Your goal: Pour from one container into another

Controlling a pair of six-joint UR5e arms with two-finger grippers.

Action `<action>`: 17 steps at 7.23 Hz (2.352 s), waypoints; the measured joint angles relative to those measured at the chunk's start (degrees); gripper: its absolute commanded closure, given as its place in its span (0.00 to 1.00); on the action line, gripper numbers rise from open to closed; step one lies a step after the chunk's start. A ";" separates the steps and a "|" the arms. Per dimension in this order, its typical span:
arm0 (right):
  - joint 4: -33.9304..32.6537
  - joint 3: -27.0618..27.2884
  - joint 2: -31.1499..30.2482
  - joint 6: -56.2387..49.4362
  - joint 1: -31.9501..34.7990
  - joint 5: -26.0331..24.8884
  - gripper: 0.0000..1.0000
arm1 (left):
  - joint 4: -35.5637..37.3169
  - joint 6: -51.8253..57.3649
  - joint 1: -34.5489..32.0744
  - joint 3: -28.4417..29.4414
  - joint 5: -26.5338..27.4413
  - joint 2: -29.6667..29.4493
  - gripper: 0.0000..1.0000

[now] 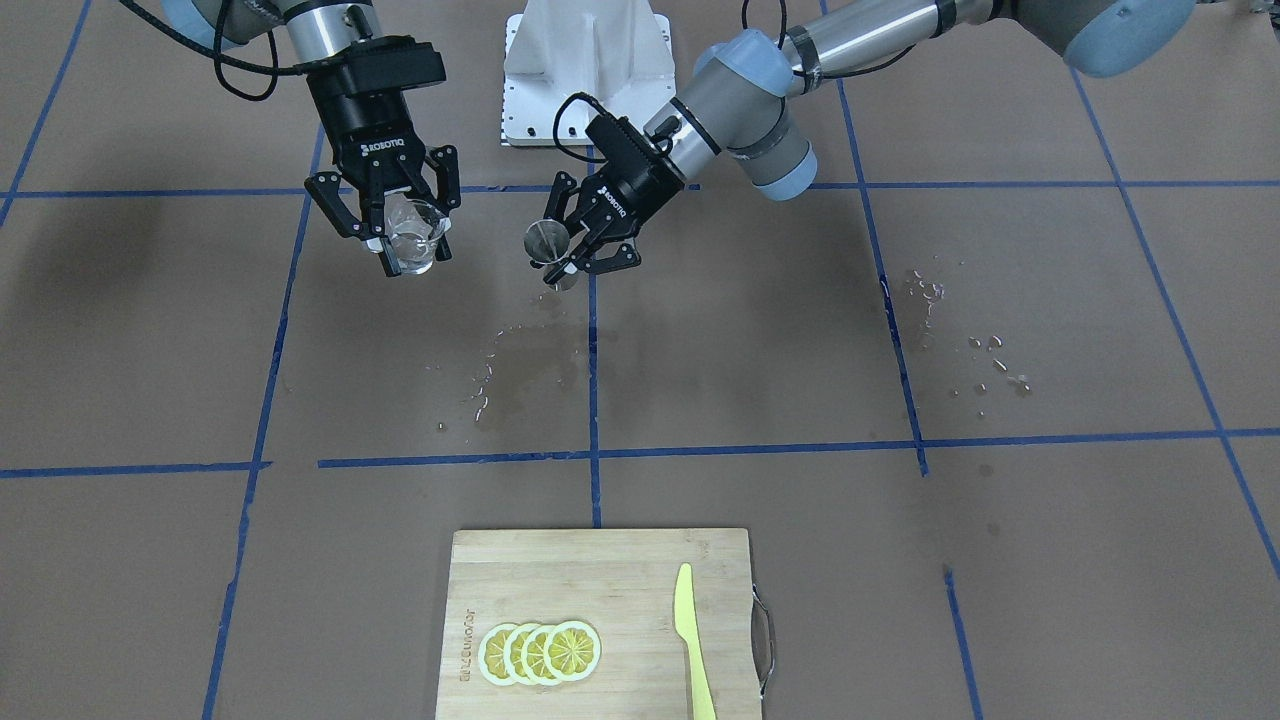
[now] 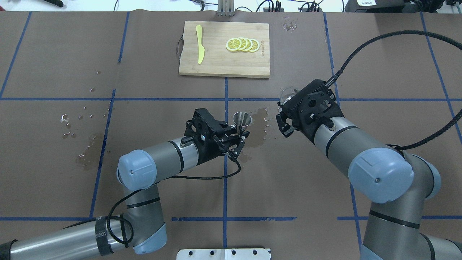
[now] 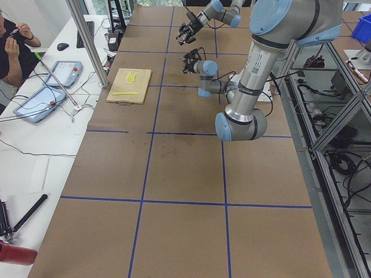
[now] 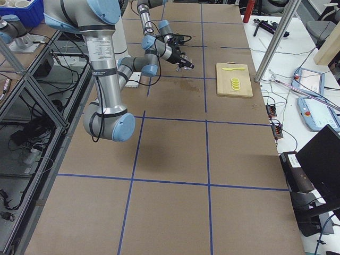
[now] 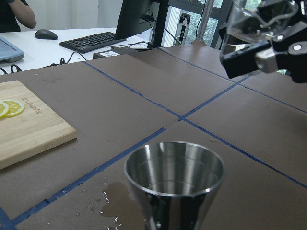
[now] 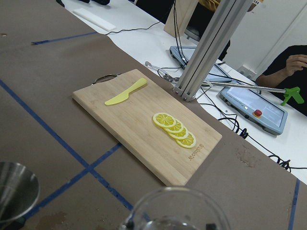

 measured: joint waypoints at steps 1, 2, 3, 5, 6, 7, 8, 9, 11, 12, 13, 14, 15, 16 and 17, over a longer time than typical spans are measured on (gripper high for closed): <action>-1.64 0.17 0.62 -1.82 0.17 -0.22 1.00 | -0.27 1.20 0.20 0.62 -0.02 -0.88 1.00; -2.36 0.24 0.91 -4.59 0.42 -0.30 1.00 | -0.37 1.71 0.33 1.28 -0.03 -1.69 1.00; -2.64 0.33 1.09 -7.55 0.71 -0.34 1.00 | -0.40 1.93 0.36 2.09 -0.03 -2.51 1.00; -4.79 0.51 2.04 -10.03 1.14 -0.49 1.00 | -0.42 2.03 0.40 3.16 -0.03 -3.55 1.00; -7.45 0.58 3.51 -10.71 1.20 -0.59 1.00 | -0.42 2.02 0.40 3.66 -0.03 -3.98 1.00; -9.77 0.63 4.66 -11.55 1.19 -0.67 1.00 | -0.42 2.00 0.40 4.00 -0.01 -4.35 1.00; -10.93 0.59 5.17 -12.78 1.10 -0.86 1.00 | -0.42 2.02 0.40 4.14 0.03 -4.60 1.00; -11.51 0.49 5.32 -14.90 1.00 -1.63 1.00 | -0.42 2.02 0.41 4.21 0.04 -4.72 1.00; -12.76 0.42 5.63 -18.67 0.70 -3.53 1.00 | -0.42 2.02 0.41 4.29 0.11 -4.81 1.00; -13.32 0.46 5.92 -19.28 0.47 -3.85 1.00 | -0.42 2.02 0.41 4.30 0.15 -4.83 1.00; -13.95 0.55 6.17 -19.50 0.04 -4.26 1.00 | -0.42 1.99 0.41 4.30 0.20 -4.83 1.00; -14.32 0.60 6.41 -19.92 -0.77 -5.21 1.00 | -0.42 1.96 0.40 4.30 0.22 -4.83 1.00; -14.55 0.63 6.79 -20.86 -1.81 -6.48 1.00 | -0.42 1.98 0.40 4.30 0.23 -4.84 1.00; -15.07 0.65 7.27 -21.65 -2.78 -7.67 1.00 | -0.42 1.99 0.41 4.30 0.25 -4.84 1.00; -15.82 0.65 7.57 -22.03 -3.59 -8.82 1.00 | -0.42 1.98 0.41 4.30 0.29 -4.84 1.00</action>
